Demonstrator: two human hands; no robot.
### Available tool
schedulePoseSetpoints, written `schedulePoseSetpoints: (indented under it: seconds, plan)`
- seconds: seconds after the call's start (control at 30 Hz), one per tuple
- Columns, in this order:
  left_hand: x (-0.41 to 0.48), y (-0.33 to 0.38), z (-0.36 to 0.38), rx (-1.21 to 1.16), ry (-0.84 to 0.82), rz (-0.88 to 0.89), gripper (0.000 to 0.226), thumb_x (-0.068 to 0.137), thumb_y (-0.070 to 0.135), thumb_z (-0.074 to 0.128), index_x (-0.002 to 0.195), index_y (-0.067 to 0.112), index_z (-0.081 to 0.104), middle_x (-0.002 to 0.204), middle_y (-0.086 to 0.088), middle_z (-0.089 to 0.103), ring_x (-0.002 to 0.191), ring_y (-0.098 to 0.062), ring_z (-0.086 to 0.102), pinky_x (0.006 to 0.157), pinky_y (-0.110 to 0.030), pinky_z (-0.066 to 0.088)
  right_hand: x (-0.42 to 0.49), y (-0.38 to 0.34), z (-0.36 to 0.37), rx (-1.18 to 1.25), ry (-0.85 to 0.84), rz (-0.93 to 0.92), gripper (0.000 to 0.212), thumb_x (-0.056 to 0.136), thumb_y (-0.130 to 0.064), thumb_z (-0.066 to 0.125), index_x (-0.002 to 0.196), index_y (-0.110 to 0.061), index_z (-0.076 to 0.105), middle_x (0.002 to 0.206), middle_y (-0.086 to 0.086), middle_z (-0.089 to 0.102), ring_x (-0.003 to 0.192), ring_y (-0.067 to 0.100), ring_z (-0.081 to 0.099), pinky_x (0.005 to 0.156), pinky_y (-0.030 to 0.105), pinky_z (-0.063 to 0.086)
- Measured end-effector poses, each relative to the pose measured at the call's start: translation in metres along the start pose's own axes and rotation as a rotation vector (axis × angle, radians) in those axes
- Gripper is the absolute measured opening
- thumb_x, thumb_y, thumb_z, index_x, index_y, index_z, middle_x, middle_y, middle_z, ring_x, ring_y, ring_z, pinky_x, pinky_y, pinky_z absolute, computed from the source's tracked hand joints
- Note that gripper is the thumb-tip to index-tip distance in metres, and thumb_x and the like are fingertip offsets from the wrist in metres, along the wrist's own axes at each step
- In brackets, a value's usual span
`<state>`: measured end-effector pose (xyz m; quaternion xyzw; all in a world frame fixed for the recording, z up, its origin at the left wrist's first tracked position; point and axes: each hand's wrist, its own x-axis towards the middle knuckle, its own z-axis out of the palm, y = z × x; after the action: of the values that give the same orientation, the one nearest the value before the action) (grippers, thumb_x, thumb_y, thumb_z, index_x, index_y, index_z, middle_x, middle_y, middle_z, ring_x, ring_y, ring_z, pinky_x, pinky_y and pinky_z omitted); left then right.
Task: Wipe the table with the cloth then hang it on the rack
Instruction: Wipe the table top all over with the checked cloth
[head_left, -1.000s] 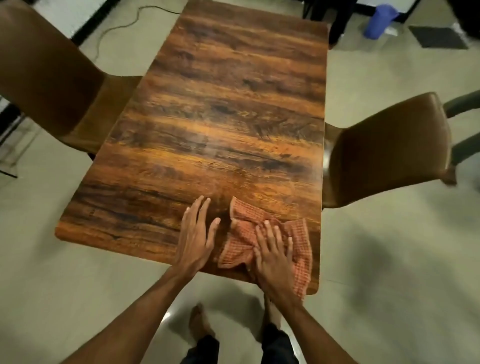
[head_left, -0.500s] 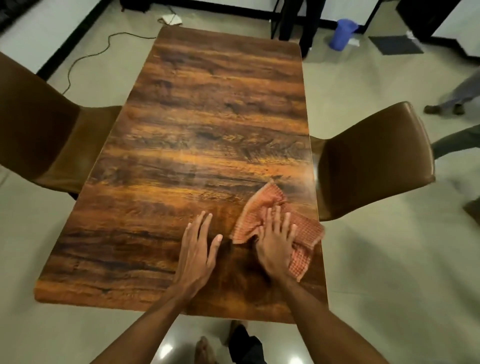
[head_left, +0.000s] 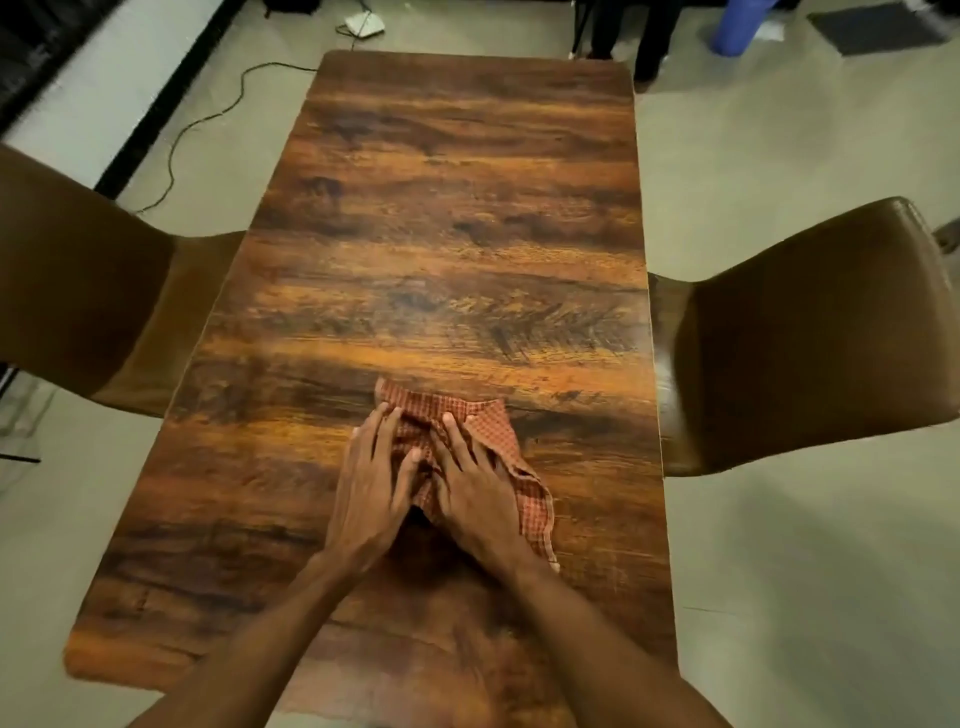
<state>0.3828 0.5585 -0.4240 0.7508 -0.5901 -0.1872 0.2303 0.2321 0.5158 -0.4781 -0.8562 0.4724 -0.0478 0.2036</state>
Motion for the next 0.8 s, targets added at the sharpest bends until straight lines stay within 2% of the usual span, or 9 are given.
schedulePoseSetpoints:
  seconds: [0.07, 0.13, 0.23, 0.33, 0.43, 0.53, 0.63, 0.73, 0.8]
  plan:
    - [0.009, -0.005, -0.001, 0.003, 0.000, -0.003, 0.061, 0.103, 0.049, 0.032, 0.156, 0.018, 0.032, 0.164, -0.002, 0.028, 0.151, -0.017, 0.024, 0.125, -0.045, 0.019, 0.001, 0.031, -0.012, -0.050, 0.091, -0.041, 0.054, 0.104, -0.034, 0.044, 0.154, -0.015, 0.045, 0.170, 0.007, 0.023, 0.153, 0.018, 0.029, 0.116, 0.037, 0.041]
    - [0.017, -0.009, -0.002, 0.004, -0.006, 0.006, 0.062, 0.103, 0.049, 0.032, 0.155, 0.016, 0.033, 0.164, -0.002, 0.029, 0.151, -0.017, 0.025, 0.125, -0.045, 0.018, 0.003, 0.074, -0.031, -0.081, 0.097, 0.218, 0.057, 0.105, -0.037, 0.043, 0.159, -0.019, 0.037, 0.172, 0.007, 0.017, 0.157, 0.022, 0.022, 0.120, 0.044, 0.037]
    - [0.025, -0.019, -0.006, 0.006, -0.002, -0.005, 0.062, 0.104, 0.050, 0.031, 0.156, 0.017, 0.032, 0.164, -0.001, 0.027, 0.152, -0.015, 0.024, 0.126, -0.043, 0.015, 0.022, 0.076, -0.037, -0.068, 0.061, 0.493, 0.068, 0.105, -0.042, 0.036, 0.166, -0.027, 0.010, 0.174, 0.006, -0.003, 0.160, 0.034, -0.005, 0.126, 0.063, 0.001]
    - [0.029, -0.031, -0.013, -0.006, -0.004, -0.029, 0.062, 0.104, 0.050, 0.031, 0.156, 0.018, 0.031, 0.164, -0.001, 0.026, 0.153, -0.015, 0.022, 0.127, -0.042, 0.013, 0.043, 0.000, -0.005, -0.102, -0.026, 0.187, 0.062, 0.103, -0.042, 0.033, 0.163, -0.028, 0.026, 0.174, 0.005, 0.009, 0.160, 0.036, 0.005, 0.124, 0.066, 0.005]
    - [0.034, -0.050, -0.025, -0.014, 0.015, -0.025, 0.060, 0.104, 0.047, 0.033, 0.156, 0.018, 0.031, 0.164, -0.002, 0.027, 0.152, -0.016, 0.023, 0.127, -0.041, 0.012, 0.057, -0.019, 0.006, -0.138, -0.071, -0.022, 0.064, 0.104, -0.056, 0.028, 0.163, -0.036, 0.019, 0.173, -0.003, 0.002, 0.160, 0.030, 0.007, 0.124, 0.064, 0.005]
    - [0.042, -0.082, -0.042, -0.024, 0.038, -0.031, 0.058, 0.104, 0.046, 0.034, 0.156, 0.018, 0.032, 0.164, -0.002, 0.028, 0.152, -0.013, 0.022, 0.127, -0.039, 0.012, 0.074, 0.015, -0.008, -0.160, 0.010, 0.285, 0.074, 0.100, -0.074, 0.025, 0.164, -0.039, 0.014, 0.174, -0.003, 0.000, 0.160, 0.030, -0.001, 0.122, 0.065, -0.006]
    - [0.048, -0.120, -0.059, -0.039, 0.049, -0.039, 0.058, 0.105, 0.046, 0.034, 0.155, 0.018, 0.033, 0.163, -0.001, 0.029, 0.151, -0.013, 0.024, 0.127, -0.039, 0.013, 0.097, -0.009, -0.010, -0.086, 0.070, 0.518, 0.068, 0.103, -0.065, 0.025, 0.164, -0.036, 0.016, 0.175, 0.004, 0.000, 0.159, 0.039, -0.004, 0.118, 0.077, 0.000]
    - [0.054, -0.163, -0.078, -0.067, 0.041, -0.052, 0.059, 0.104, 0.048, 0.032, 0.155, 0.019, 0.033, 0.163, -0.002, 0.030, 0.151, -0.014, 0.025, 0.127, -0.036, 0.011, 0.110, -0.109, 0.036, -0.134, -0.002, 0.174, 0.059, 0.105, -0.051, 0.033, 0.161, -0.036, 0.026, 0.174, 0.004, 0.006, 0.160, 0.038, -0.001, 0.118, 0.076, 0.002]
    - [0.058, -0.195, -0.095, -0.089, 0.048, -0.092, 0.061, 0.102, 0.053, 0.030, 0.155, 0.022, 0.032, 0.164, 0.000, 0.029, 0.152, -0.015, 0.024, 0.127, -0.036, 0.011, 0.114, -0.153, 0.062, -0.167, -0.041, -0.061, 0.061, 0.107, -0.048, 0.034, 0.164, -0.037, 0.017, 0.175, -0.001, 0.004, 0.160, 0.031, -0.001, 0.120, 0.073, 0.006]
